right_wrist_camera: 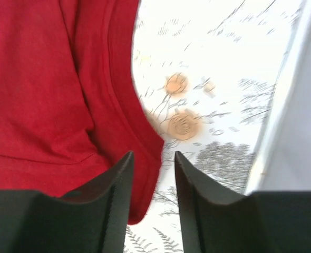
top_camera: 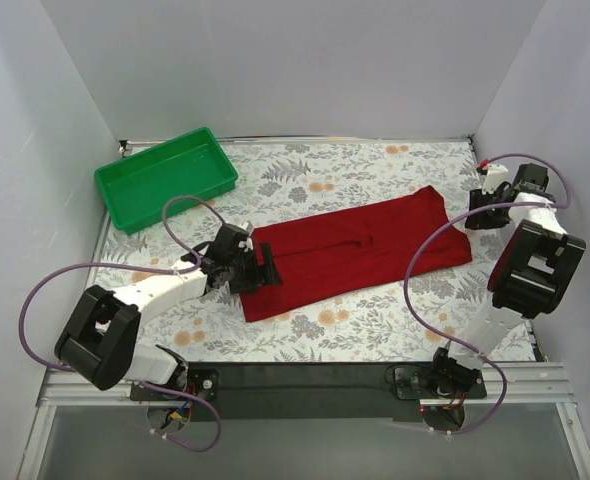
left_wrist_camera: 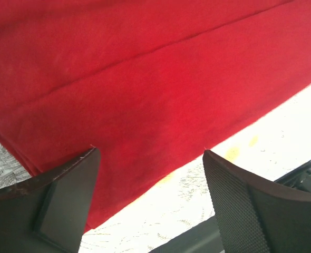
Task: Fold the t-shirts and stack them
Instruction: Fold the tshirt
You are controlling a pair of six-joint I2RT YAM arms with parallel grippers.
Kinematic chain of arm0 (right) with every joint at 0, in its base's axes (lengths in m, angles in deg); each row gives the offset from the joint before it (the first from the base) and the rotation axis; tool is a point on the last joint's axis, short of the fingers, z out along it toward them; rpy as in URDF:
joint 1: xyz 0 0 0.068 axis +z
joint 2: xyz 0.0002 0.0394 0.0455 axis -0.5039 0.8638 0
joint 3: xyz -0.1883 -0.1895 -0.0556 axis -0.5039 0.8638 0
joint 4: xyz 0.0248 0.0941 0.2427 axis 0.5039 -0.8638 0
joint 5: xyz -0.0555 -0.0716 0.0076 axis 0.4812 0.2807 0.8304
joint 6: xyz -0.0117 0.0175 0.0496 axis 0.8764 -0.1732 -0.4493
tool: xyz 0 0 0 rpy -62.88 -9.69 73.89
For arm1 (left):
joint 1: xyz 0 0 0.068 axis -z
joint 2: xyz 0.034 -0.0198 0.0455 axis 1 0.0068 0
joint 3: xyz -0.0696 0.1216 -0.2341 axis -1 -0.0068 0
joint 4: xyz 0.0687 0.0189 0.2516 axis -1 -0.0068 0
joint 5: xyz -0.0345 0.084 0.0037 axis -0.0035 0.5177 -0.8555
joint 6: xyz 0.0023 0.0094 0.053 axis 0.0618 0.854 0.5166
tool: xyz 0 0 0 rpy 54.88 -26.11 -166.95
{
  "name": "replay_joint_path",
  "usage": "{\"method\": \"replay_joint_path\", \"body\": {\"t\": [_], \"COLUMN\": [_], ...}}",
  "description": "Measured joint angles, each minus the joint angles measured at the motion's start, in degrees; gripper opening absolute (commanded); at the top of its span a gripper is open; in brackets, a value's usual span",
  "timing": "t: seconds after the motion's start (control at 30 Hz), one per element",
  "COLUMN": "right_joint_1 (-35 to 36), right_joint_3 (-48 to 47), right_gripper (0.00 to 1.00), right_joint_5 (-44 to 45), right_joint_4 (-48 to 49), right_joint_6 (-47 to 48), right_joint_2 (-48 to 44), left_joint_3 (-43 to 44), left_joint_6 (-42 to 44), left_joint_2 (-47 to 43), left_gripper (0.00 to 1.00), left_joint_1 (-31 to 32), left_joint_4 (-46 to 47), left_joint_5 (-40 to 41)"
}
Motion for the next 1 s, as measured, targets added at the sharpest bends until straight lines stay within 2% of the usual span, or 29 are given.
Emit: {"method": "replay_joint_path", "body": {"t": [0.1, 0.23, 0.47, 0.67, 0.83, 1.0], "right_joint_1": [0.28, 1.33, 6.32, 5.35, 4.13, 3.61], "right_joint_3": [-0.39, -0.28, 7.67, 11.30, 11.65, 11.82], "right_gripper": [0.43, 0.44, 0.44, 0.44, 0.44, 0.44], "right_joint_5": [-0.98, -7.45, -18.53, -19.67, -19.91, -20.17], "right_joint_4": [0.02, -2.80, -5.44, -5.66, -5.46, -5.38], "right_joint_6": [0.76, 3.56, 4.59, 4.35, 4.28, 4.37], "right_joint_2": [-2.75, -6.54, -13.46, -14.34, -14.34, -14.34], "left_joint_3": [5.31, 16.46, 37.24, 46.56, 52.39, 59.32], "left_joint_6": [2.99, 9.64, 25.09, 37.46, 44.68, 47.69], "left_joint_2": [-0.46, 1.92, 20.63, 35.76, 42.95, 47.47], "left_gripper": [0.78, 0.79, 0.76, 0.71, 0.71, 0.71], "left_joint_1": [-0.07, -0.98, -3.69, -5.03, -5.09, -5.09], "left_joint_4": [-2.45, -3.15, -3.34, -5.92, -6.08, -5.40], "left_joint_5": [0.39, -0.31, -1.88, -4.20, -9.68, -16.41]}}
